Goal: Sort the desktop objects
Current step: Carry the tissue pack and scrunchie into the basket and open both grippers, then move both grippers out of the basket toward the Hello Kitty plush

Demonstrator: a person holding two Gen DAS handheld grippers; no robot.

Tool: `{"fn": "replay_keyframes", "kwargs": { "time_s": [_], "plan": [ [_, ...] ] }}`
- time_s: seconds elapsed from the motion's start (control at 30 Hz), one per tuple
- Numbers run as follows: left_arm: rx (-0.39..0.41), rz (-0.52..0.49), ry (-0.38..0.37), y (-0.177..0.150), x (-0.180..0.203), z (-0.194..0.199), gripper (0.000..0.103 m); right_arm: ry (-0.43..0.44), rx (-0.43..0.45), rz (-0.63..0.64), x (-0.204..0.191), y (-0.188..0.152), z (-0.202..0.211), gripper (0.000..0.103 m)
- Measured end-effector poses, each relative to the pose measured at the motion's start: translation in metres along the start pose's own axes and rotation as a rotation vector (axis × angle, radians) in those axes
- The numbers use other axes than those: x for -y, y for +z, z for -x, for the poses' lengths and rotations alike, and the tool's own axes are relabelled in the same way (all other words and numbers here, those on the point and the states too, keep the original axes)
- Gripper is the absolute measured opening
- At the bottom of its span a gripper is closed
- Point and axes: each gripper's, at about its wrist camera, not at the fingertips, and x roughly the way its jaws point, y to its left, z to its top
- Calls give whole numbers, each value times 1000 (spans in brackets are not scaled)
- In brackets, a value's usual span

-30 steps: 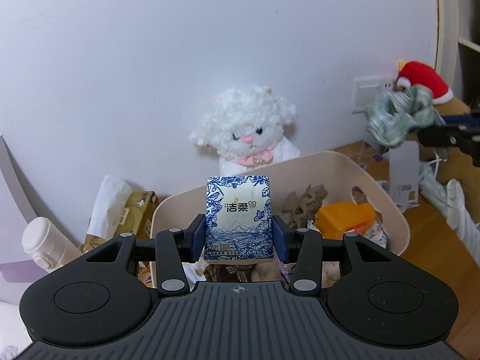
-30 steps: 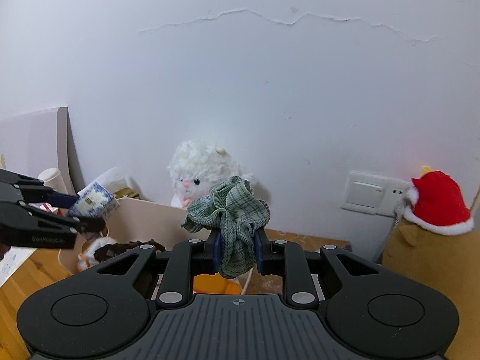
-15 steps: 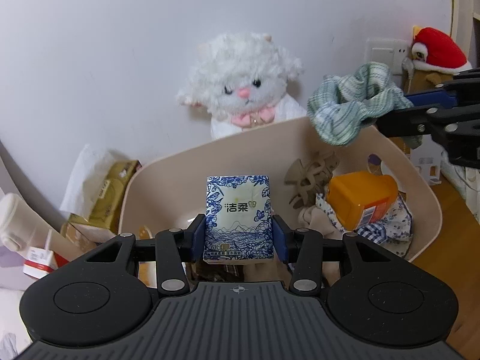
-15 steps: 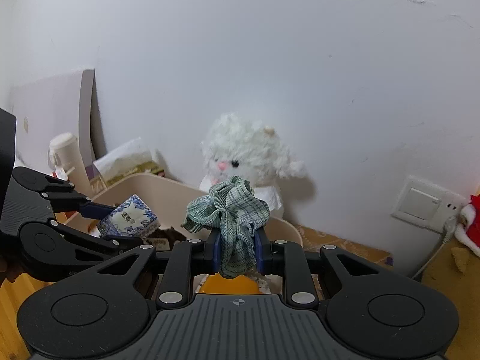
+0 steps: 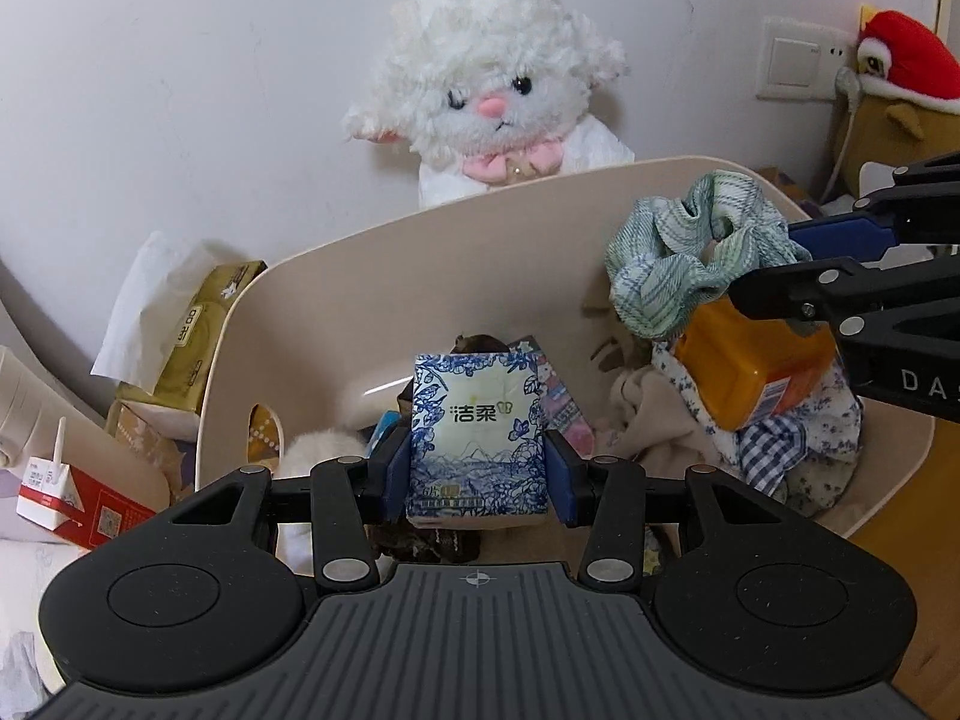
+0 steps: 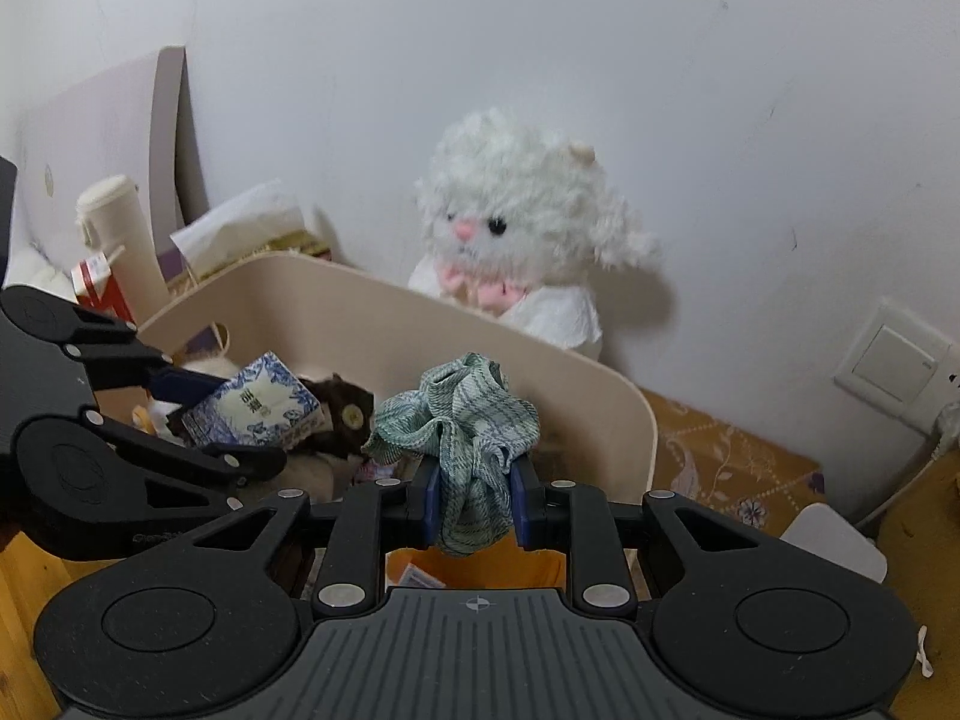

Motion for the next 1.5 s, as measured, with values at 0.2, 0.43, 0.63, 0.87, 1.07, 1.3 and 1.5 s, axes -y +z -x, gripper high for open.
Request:
{"fn": "replay_keyframes", "kwargs": {
  "time_s": [0.2,0.43,0.63,0.87,1.07,1.3,1.5],
  "plan": [
    [-23,12,-26,2,1,1,57,-28,-3,-5,3,-4,2,45],
    [-23,18,-32,3,5,9,71,-49,20,-42,10,-6,16,61],
    [18,38,-12,4,0,27,74,-51,45,-91,16,-8,35,77],
    [63,32,-31,2,-1,51,77,-64,68,-96,21,-15,58,79],
    [89,36,-43,-5,-5,71,77,-73,102,-116,25,-21,84,79],
    [123,37,-71,-17,-1,100,77,-80,143,-147,20,-37,115,80],
    [126,15,-104,-36,10,113,77,-81,135,-148,10,-60,134,80]
  ]
}}
